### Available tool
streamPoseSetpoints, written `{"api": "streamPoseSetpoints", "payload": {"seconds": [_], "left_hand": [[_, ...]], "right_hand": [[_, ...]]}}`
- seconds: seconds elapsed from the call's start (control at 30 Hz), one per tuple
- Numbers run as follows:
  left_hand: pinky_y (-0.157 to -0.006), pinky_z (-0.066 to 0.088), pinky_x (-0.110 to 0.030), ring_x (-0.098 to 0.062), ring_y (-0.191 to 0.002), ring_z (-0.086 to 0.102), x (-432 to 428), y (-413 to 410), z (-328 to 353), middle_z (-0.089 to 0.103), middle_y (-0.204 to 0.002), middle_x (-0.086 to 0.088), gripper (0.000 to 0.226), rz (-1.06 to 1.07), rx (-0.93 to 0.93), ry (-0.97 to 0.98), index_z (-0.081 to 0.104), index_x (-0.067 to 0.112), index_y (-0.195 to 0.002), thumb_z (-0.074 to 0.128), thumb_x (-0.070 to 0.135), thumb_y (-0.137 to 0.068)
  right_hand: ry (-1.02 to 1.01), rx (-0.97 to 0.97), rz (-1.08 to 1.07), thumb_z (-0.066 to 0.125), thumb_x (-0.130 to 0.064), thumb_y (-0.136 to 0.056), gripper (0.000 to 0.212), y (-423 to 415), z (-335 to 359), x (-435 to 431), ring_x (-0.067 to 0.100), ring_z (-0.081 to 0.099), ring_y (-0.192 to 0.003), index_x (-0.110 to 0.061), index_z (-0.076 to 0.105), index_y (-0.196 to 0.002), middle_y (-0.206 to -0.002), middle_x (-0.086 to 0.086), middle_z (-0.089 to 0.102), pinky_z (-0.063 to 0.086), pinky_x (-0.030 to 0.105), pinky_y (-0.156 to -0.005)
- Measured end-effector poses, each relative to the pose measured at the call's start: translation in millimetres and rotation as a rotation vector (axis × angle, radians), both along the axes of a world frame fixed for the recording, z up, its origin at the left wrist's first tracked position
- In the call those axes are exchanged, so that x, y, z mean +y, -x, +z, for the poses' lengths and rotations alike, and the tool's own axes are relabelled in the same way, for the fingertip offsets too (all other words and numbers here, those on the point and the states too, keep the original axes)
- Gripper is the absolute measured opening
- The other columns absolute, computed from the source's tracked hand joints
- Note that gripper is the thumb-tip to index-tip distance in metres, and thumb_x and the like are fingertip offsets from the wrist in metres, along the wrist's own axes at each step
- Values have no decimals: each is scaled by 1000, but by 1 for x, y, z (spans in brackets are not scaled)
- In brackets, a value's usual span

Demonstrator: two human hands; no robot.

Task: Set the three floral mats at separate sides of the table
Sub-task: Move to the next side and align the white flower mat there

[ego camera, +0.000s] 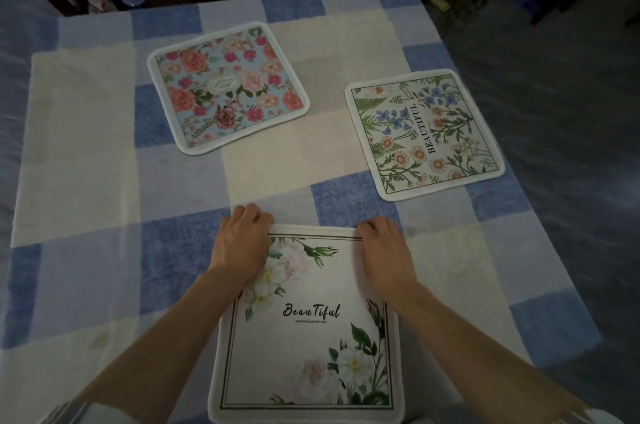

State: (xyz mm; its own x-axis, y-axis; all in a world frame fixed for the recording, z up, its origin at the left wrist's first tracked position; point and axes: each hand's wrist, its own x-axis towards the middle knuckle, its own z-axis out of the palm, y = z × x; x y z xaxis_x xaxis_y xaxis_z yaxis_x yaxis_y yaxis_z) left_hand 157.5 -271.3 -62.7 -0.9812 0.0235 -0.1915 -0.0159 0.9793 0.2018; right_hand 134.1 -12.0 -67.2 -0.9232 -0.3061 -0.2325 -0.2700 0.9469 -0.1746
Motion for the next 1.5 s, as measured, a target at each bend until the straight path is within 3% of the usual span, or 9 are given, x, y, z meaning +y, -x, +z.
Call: {"api": "streamPoseSetpoints", "payload": {"seconds": [0.37,0.53,0.73,1.0,1.1,1.23,1.5], "left_hand": [[-64,48,-42,-34,-80,54,-9,-12,-3,59,-86,-16,19,2,147,-128,64,3,-88,66,-10,-74],[-65,48,-43,-34,-76,53,-11,-22,0,58,-82,-16,22,-14,181,-125,64,3,-85,67,-11,-68],[-66,44,-41,-32,-80,51,-7,-46,11,57,-83,-12,26,125,192,-81,62,6,-85,66,-11,-67],[-73,45,-43,-35,-89,51,0,-65,10,59,-91,-13,17,307,229,-69,64,6,-91,64,-6,-78],[-83,45,-48,-37,-102,49,9,-67,5,59,-108,-15,28,368,133,-68,64,5,-106,61,-4,-80],[-98,41,-46,-33,-123,41,17,-71,-2,50,-135,-10,44,387,-31,-50,53,10,-128,60,11,-85],[-99,41,-43,-29,-126,41,0,-75,-2,47,-138,-7,52,355,-43,-48,49,12,-132,65,31,-86]], "right_hand": [[84,70,-18,60,12,-76,33,1,1,-3,25,52,-99,-8,62,-102,-105,9,59,43,33,-82],[119,115,-6,58,13,-77,30,-1,2,-5,26,54,-95,-6,65,-98,-100,10,61,39,32,-79],[171,91,90,58,16,-76,28,11,4,-14,27,55,-92,-4,65,-94,-96,12,62,43,35,-77],[249,91,257,57,6,-85,18,36,0,-19,23,49,-90,-10,62,-91,-94,6,59,38,33,-74],[279,40,260,55,0,-89,14,36,-3,-10,27,50,-96,-6,63,-99,-101,11,58,40,36,-80],[222,-42,316,60,-6,-86,39,31,-1,4,29,46,-117,-4,57,-125,-124,13,54,39,40,-101],[70,-63,278,56,-22,-93,59,9,1,6,31,28,-138,-6,32,-144,-150,12,33,30,45,-114]]}}
